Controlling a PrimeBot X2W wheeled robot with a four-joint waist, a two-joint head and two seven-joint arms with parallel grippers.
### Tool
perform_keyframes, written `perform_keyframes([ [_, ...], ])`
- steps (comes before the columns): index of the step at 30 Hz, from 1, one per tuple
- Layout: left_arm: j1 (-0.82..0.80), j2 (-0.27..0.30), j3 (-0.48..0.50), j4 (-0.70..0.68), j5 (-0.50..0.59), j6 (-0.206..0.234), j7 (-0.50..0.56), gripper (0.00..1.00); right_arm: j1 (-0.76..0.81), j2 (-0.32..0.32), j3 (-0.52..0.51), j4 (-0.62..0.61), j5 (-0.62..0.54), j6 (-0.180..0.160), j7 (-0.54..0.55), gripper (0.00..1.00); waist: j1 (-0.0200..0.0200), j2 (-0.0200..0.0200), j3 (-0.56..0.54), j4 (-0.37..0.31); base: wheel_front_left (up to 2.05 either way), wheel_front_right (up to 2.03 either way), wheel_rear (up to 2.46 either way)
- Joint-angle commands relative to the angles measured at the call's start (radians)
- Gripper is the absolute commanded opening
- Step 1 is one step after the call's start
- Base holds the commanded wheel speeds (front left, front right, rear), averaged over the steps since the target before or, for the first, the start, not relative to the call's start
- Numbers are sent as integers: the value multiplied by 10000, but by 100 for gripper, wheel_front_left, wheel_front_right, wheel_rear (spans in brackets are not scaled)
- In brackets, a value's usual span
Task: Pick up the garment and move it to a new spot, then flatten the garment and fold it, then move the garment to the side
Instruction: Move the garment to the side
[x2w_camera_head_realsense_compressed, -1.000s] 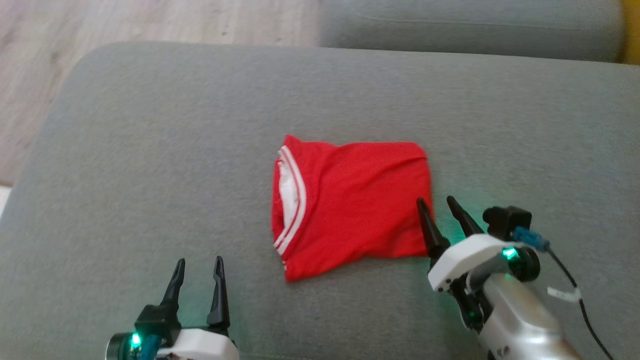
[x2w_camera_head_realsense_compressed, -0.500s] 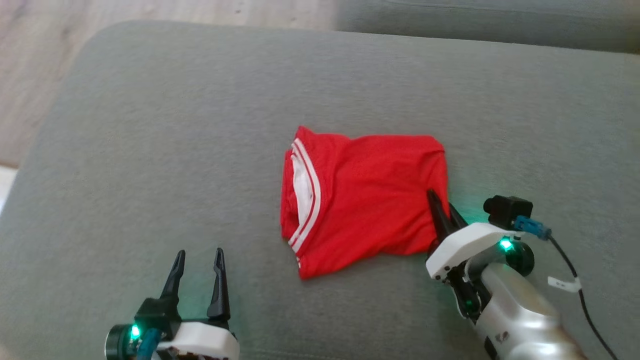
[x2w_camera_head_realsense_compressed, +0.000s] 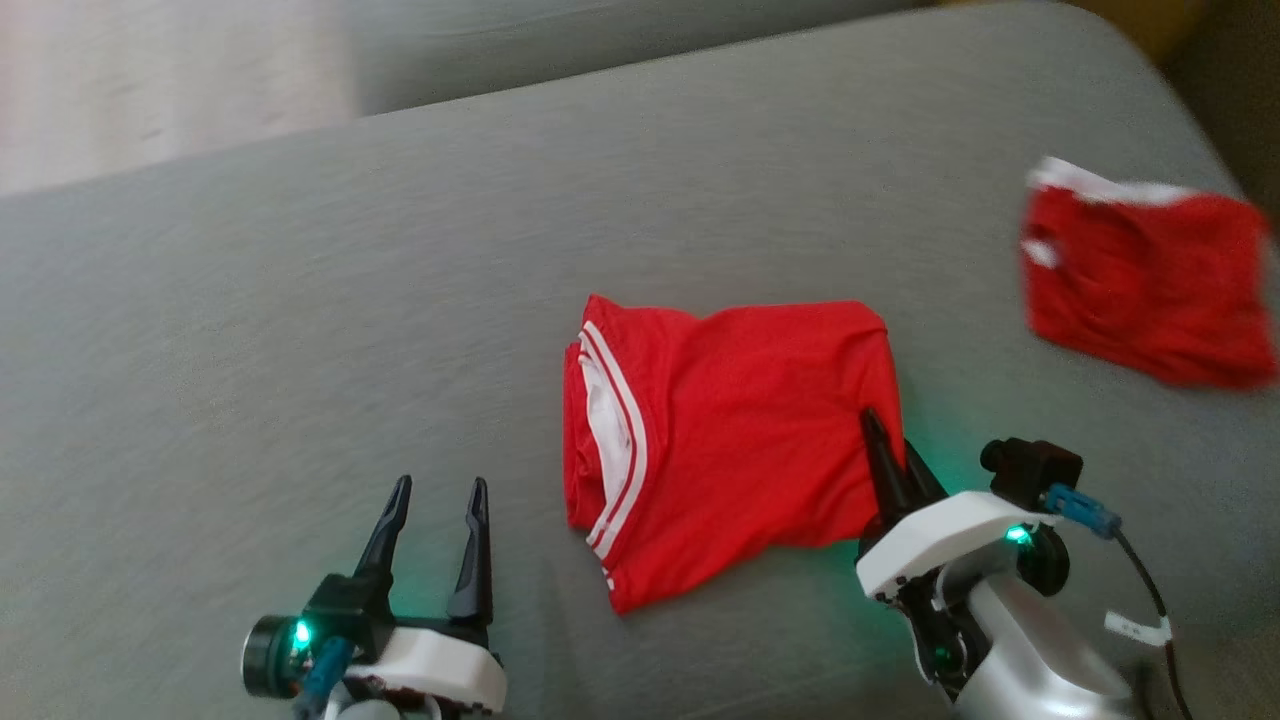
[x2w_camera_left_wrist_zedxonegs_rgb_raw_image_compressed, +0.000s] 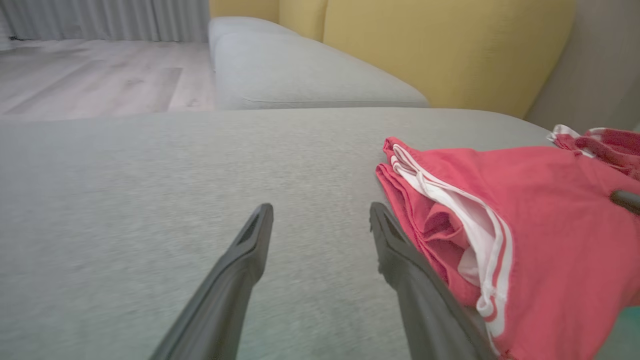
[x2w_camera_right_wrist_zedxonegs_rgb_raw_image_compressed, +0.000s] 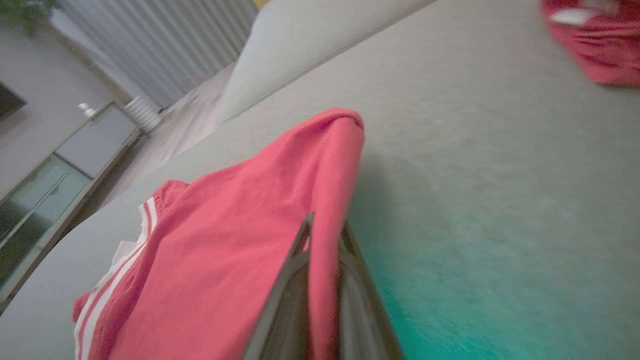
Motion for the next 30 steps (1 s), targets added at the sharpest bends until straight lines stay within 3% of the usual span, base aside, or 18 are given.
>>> perform_keyframes([
  [1, -351, 26, 236, -199, -51, 28, -80, 100, -12, 49, 144, -381, -37, 33, -109, 0, 0, -1, 91, -1348, 0, 0, 0],
  [5, -418, 26, 175, -71, 56, -34, -80, 100, 50, 49, 1, -647, -233, 33, -110, 0, 0, -1, 176, -1846, 0, 0, 0],
  [10, -529, 26, 92, 52, 158, -122, -80, 100, -310, -74, -328, -870, -625, 33, -110, 0, 0, -1, 286, -1844, 0, 0, 0],
  [20, -593, 26, 38, 372, 442, -257, -80, 100, -2846, -1860, -1334, 83, -1898, 33, -110, 0, 0, -1, 484, -1120, 0, 0, 0],
  [25, -576, 26, 141, 345, 517, -269, -80, 100, -3789, -2927, -2736, 1195, -3012, 33, -110, 0, 0, -1, 627, -915, 0, 0, 0],
  [29, -603, 26, 168, 313, 552, -263, -80, 100, -4078, -3337, -3749, 1663, -3877, 33, -110, 0, 0, -1, 716, -852, 0, 0, 0],
  [30, -618, 26, 190, 302, 557, -242, -80, 100, -4119, -3398, -4123, 1713, -4170, 33, -110, 62, 0, -1, 750, -843, 0, 0, 0],
])
